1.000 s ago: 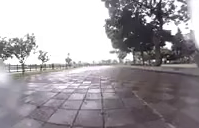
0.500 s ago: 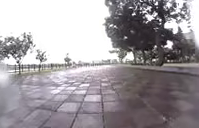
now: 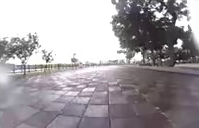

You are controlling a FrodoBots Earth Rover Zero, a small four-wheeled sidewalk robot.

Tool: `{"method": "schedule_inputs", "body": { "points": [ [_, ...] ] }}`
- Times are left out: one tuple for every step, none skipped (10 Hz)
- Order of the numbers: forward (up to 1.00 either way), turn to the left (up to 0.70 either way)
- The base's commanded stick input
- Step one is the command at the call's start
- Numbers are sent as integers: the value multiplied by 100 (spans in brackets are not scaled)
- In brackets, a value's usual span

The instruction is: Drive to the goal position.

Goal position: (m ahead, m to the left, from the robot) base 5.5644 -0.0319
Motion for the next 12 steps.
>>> {"method": "schedule_inputs", "body": {
  "points": [
    [100,0],
    [100,0],
    [100,0],
    [100,0],
    [100,0],
    [100,0],
    [100,0],
    [100,0],
    [100,0],
    [100,0],
    [100,0],
    [100,0]
  ]
}}
